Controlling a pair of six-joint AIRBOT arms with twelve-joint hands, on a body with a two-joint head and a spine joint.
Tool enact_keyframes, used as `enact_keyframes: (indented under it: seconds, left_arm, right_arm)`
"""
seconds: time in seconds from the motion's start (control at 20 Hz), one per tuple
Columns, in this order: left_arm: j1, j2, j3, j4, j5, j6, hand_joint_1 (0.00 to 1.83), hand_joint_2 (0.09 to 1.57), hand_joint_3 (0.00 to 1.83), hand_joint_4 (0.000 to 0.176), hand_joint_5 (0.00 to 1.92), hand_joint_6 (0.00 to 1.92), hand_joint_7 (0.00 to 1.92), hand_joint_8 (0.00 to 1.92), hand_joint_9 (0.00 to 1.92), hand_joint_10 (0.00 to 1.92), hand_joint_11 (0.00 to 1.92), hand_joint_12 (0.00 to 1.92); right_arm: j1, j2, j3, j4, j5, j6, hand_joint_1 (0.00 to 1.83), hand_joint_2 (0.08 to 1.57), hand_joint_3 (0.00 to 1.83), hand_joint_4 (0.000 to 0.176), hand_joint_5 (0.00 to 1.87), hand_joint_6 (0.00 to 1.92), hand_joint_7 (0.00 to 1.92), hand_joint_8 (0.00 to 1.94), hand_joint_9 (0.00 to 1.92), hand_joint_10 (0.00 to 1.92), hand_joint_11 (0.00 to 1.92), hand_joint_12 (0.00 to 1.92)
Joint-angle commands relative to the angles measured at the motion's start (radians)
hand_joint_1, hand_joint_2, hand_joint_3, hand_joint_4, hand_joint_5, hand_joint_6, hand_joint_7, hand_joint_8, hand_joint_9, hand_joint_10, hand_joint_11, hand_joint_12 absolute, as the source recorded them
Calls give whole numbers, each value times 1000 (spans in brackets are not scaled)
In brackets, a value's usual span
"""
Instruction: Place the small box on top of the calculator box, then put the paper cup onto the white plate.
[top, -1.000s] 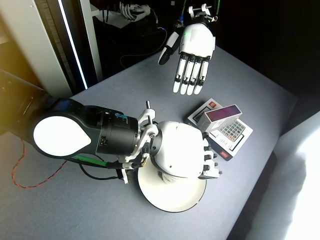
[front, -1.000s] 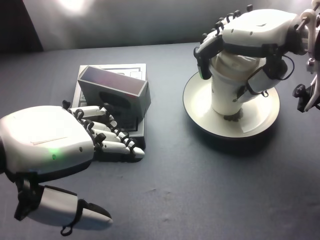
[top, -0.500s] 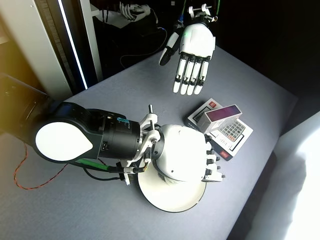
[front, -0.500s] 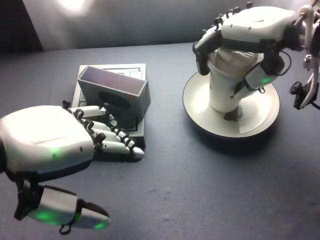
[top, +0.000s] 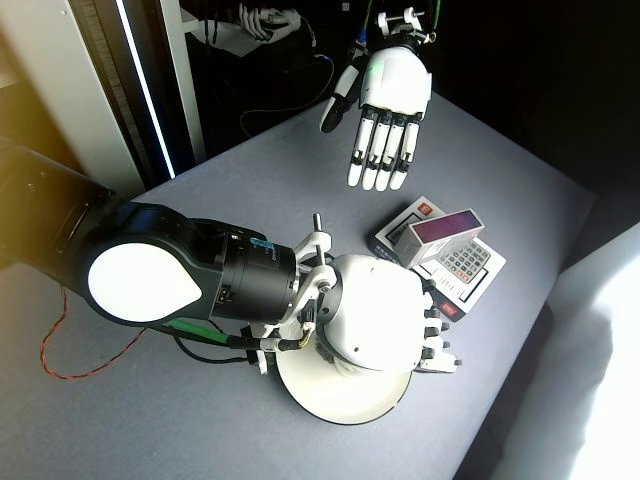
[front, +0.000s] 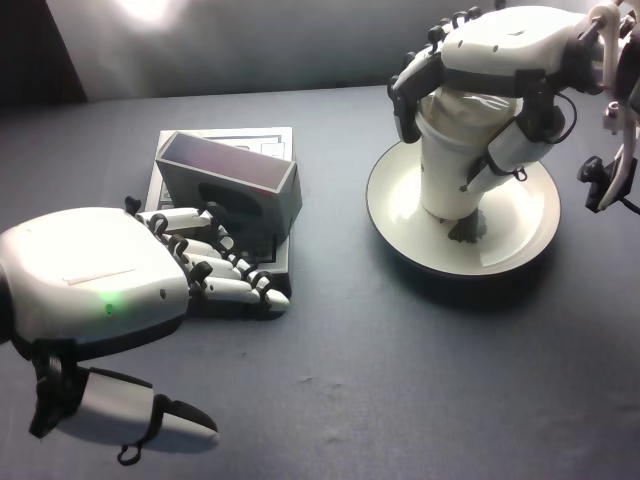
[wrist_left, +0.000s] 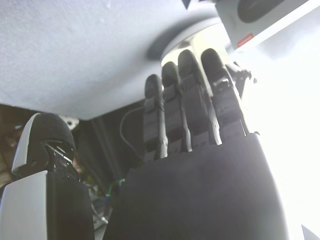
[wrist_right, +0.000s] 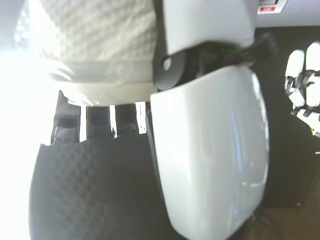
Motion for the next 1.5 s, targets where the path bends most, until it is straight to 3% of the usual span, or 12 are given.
enact_keyframes:
  seconds: [0.0,0.05,0.2,0.25,0.35,0.45,0.6,0.7,0.8,0.95,1.35,1.45]
  left_arm:
    - [-12,5,1,-20,-90,-2,412,1116,1,0,353,0,384,1,382,3,0,722]
    - [-12,5,1,-20,-90,-2,396,1124,4,0,344,0,383,0,379,1,0,718]
    - [-12,5,1,-20,-90,-2,410,1119,0,0,356,2,395,3,389,3,0,739]
    - [-12,5,1,-20,-90,-2,424,1118,0,0,337,0,383,0,380,0,0,729]
    - [-12,5,1,-20,-90,-2,433,1109,0,0,336,1,382,1,380,1,0,730]
    - [-11,5,1,-20,-90,-2,277,1143,11,0,358,7,393,3,389,3,0,740]
    - [-11,5,1,-20,-90,-2,303,1145,7,0,360,4,394,2,392,2,0,763]
    - [-11,5,1,-20,-90,-3,426,1121,0,0,352,2,386,1,383,0,0,748]
    - [-11,5,1,-20,-90,-3,355,1130,0,0,342,4,381,4,383,5,0,733]
    - [-11,5,2,-19,-89,-2,378,1123,0,0,358,3,386,2,386,3,0,722]
    - [-10,6,-1,-17,-87,-4,331,1122,0,0,352,2,388,2,379,1,0,706]
    - [-10,6,-7,-19,-85,-6,334,1127,0,0,336,2,369,1,373,1,0,702]
  right_arm:
    - [12,12,4,15,78,6,1150,1127,0,0,630,487,654,522,445,685,0,1396]
    - [12,12,4,15,78,6,1099,1109,0,0,690,204,708,221,439,566,0,1340]
    - [13,12,4,15,77,6,838,1097,0,0,513,10,529,7,333,266,0,1023]
    - [13,12,4,15,77,6,730,1087,0,0,411,1,434,1,285,199,0,928]
    - [13,12,4,15,77,6,717,1051,0,0,365,0,387,0,292,98,0,867]
    - [13,12,4,15,77,6,672,1026,0,0,294,0,338,0,275,54,0,787]
    - [13,12,-1,15,81,9,605,1038,1,0,249,0,297,0,255,35,0,755]
    - [16,14,-13,15,88,26,565,896,0,0,58,1,99,6,107,5,0,463]
    - [40,28,-21,-11,105,122,557,813,0,0,1,0,26,2,50,1,0,295]
    - [68,50,-43,-83,132,136,529,787,0,0,0,0,0,0,0,0,0,70]
    - [140,173,-93,-132,191,148,472,730,0,0,0,0,0,0,0,0,0,0]
    - [168,221,-103,-225,219,204,481,727,0,0,0,0,0,0,0,0,0,0]
